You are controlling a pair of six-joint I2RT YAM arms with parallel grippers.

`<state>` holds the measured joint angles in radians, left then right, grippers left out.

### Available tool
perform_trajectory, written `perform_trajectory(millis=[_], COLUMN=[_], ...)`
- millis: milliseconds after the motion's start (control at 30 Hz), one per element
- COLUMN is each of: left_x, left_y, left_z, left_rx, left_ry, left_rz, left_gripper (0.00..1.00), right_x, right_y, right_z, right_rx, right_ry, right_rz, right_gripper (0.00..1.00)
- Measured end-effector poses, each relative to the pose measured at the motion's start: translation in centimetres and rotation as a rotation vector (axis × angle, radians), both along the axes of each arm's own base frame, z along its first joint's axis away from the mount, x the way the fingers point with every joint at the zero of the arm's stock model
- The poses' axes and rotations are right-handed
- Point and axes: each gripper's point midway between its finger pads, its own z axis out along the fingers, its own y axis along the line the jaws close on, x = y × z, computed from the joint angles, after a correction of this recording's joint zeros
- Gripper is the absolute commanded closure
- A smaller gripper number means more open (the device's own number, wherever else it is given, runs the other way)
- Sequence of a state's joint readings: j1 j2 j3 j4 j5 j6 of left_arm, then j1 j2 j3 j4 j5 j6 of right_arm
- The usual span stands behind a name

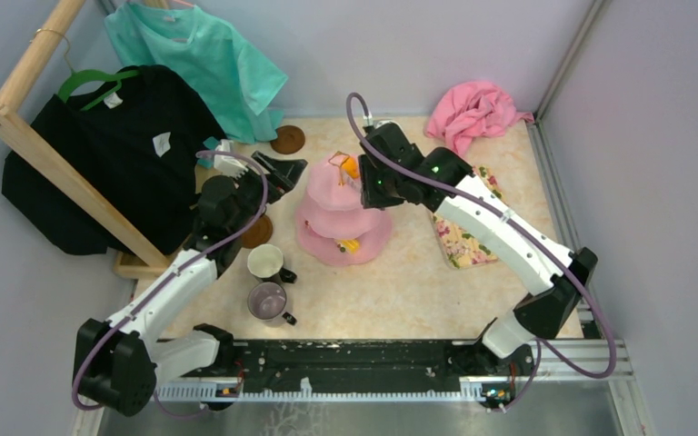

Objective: Serve the afternoon tea
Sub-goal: Place the desert on the desert table.

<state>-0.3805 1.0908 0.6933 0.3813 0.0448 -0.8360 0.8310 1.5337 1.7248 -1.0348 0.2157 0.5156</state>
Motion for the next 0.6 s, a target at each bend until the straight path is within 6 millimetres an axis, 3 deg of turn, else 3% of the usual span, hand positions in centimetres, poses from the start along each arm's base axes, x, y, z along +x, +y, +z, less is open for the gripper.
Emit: perform_trajectory(millis=[300,600], left_x=[0.0,0.0], left_y=[-0.1,-0.2], left_z=[-0.1,-0.2], left_rx=[0.002,0.007], left_ry=[0.003,0.002], left_rz=[0.002,0.007], left_gripper=[0.04,0.04], right_x=[-0.5,-1.0], right_y=[-0.8,-1.5], right_z=[1.5,1.4], right_rx=[0.028,0.028], right_ry=[-0.034,-0.041], right_rz=[-0.005,-0.01], right_gripper=[0.7,0.72])
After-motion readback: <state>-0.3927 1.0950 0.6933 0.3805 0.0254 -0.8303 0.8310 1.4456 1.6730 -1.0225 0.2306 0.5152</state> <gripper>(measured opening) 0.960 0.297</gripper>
